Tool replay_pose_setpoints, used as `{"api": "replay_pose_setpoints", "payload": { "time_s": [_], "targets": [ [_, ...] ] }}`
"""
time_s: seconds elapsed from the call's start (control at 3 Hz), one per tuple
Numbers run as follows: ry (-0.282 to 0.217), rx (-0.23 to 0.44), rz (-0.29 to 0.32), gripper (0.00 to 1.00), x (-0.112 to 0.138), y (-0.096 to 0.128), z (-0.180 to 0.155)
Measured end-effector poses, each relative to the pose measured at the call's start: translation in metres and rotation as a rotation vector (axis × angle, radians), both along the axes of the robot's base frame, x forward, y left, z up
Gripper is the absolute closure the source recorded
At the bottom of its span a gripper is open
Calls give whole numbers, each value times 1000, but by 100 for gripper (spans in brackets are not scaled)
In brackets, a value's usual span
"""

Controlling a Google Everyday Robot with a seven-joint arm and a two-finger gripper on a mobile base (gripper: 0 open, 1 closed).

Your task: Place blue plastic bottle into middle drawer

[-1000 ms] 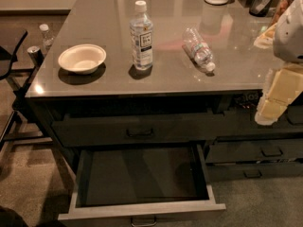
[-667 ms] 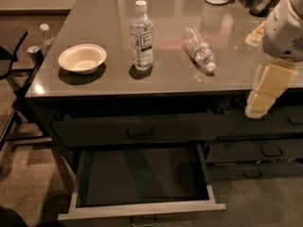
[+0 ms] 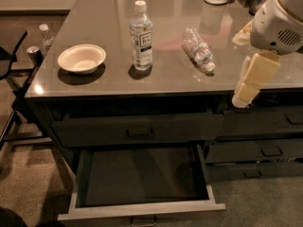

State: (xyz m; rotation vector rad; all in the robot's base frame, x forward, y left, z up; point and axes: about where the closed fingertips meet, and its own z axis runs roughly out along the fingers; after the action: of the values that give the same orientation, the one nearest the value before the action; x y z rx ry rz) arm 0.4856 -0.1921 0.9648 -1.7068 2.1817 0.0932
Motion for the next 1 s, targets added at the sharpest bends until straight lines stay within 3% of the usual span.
{"api": "replay_pose_setpoints", "payload": {
  "time_s": [0.33,0.67,1.0],
  "targets": [
    [-15,7,9,0,-2,2,1],
    [-28,124,-38,0,14,8,-7],
    [-27,228,-71,0,49,20,-15]
  ]
}}
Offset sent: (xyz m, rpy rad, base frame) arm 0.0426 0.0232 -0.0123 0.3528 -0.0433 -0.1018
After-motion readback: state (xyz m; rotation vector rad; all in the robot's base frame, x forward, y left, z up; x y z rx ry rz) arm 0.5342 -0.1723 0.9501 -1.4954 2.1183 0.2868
